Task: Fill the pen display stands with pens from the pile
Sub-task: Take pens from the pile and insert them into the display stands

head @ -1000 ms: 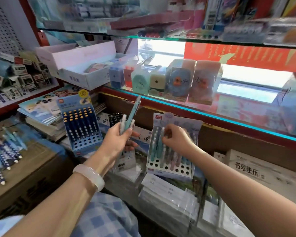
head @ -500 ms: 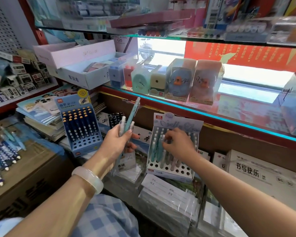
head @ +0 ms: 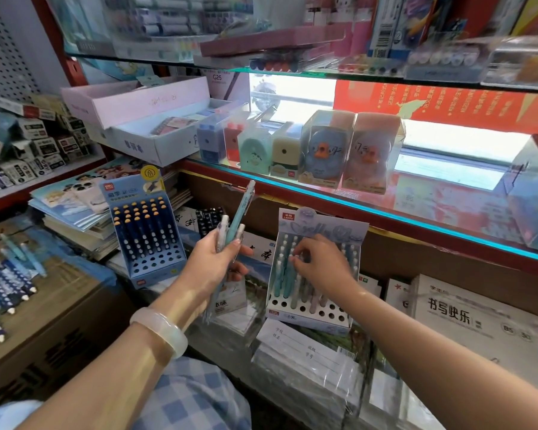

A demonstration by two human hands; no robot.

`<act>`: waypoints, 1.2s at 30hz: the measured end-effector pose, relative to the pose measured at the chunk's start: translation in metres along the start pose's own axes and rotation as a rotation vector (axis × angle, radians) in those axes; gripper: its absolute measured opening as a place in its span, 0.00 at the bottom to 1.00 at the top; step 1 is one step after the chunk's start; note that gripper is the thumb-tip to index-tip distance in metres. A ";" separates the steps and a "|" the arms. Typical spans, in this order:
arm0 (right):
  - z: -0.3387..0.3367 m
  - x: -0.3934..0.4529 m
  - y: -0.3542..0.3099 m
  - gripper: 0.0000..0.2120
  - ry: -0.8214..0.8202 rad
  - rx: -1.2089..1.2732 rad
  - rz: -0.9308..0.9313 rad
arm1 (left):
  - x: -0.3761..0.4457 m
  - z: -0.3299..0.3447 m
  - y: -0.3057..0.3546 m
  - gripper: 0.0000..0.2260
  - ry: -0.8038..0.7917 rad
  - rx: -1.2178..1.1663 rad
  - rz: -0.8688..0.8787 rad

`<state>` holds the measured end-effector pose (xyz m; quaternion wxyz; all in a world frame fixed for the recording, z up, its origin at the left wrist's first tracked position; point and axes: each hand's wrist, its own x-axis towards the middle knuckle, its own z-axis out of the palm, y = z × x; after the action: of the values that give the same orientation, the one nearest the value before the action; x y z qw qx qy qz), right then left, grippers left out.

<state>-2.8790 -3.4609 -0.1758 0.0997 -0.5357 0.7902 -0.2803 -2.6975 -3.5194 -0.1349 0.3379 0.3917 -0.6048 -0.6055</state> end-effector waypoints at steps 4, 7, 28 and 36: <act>0.003 0.000 -0.001 0.07 -0.033 -0.065 -0.023 | 0.000 -0.001 -0.001 0.06 -0.014 0.008 -0.008; 0.005 0.002 -0.006 0.08 -0.065 -0.121 0.001 | -0.001 -0.001 -0.002 0.07 -0.033 0.005 -0.019; -0.028 0.011 -0.056 0.10 -0.129 0.921 0.139 | -0.008 0.001 -0.004 0.05 -0.246 0.047 -0.108; -0.051 0.015 -0.039 0.04 0.188 0.794 0.074 | 0.000 -0.021 -0.010 0.05 -0.010 0.081 -0.198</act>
<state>-2.8777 -3.4674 -0.1101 0.2363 -0.3988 0.6450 -0.6075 -2.6783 -3.5293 -0.1440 0.2571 0.4597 -0.5888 -0.6131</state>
